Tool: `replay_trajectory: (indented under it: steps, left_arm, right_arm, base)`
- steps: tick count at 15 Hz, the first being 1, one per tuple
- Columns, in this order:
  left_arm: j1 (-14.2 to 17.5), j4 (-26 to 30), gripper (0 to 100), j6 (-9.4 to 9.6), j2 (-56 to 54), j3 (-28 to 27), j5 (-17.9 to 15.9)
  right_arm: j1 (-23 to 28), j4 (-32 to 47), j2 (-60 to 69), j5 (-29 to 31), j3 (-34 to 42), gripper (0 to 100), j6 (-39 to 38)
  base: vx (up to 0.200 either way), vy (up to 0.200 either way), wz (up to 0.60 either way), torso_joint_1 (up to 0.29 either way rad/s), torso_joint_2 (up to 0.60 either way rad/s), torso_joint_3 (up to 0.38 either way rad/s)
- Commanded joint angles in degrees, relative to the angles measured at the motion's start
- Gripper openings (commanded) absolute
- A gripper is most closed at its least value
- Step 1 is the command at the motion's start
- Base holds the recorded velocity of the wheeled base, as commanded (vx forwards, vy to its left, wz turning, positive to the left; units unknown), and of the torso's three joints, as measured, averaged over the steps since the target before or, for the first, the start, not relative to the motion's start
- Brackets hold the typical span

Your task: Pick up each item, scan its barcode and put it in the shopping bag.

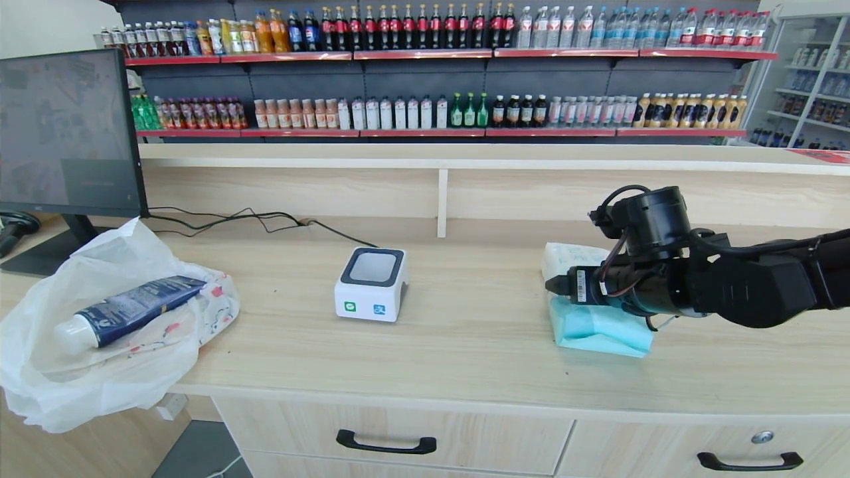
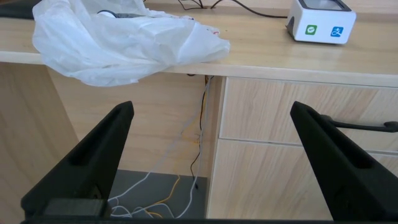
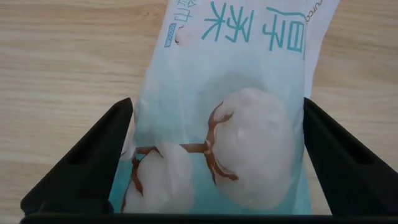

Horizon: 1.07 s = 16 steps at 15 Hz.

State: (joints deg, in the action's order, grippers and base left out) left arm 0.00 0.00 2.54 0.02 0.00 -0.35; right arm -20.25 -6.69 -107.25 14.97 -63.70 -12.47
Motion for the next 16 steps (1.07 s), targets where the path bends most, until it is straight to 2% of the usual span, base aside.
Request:
replay_trajectory:
  steps: [1,10,11,16]
  left_arm:
    - [0.00,0.00,100,0.01,-0.02,0.00,0.00]
    - [0.00,0.00,100,0.01,-0.02,0.00,0.00]
    - [0.00,0.00,100,-0.07,-0.02,0.00,0.00]
    - [0.00,0.00,100,0.01,-0.02,0.00,0.00]
  right_arm:
    - [0.12,0.01,-1.03,-0.03,-0.11,100,-0.10]
    - [1.26,-0.07,-2.61,0.94,0.94,100,-0.01]
    - [1.26,-0.16,-2.61,0.94,0.85,0,-0.10]
    - [1.44,-0.07,-2.00,0.85,1.21,0,-1.42]
  base:
    - [0.000,0.000,0.00,0.000,0.00,0.000]
    - [0.000,0.000,0.00,0.000,0.00,0.000]
    - [0.000,0.000,0.00,0.000,0.00,0.000]
    - [0.000,0.000,0.00,0.000,0.00,0.000]
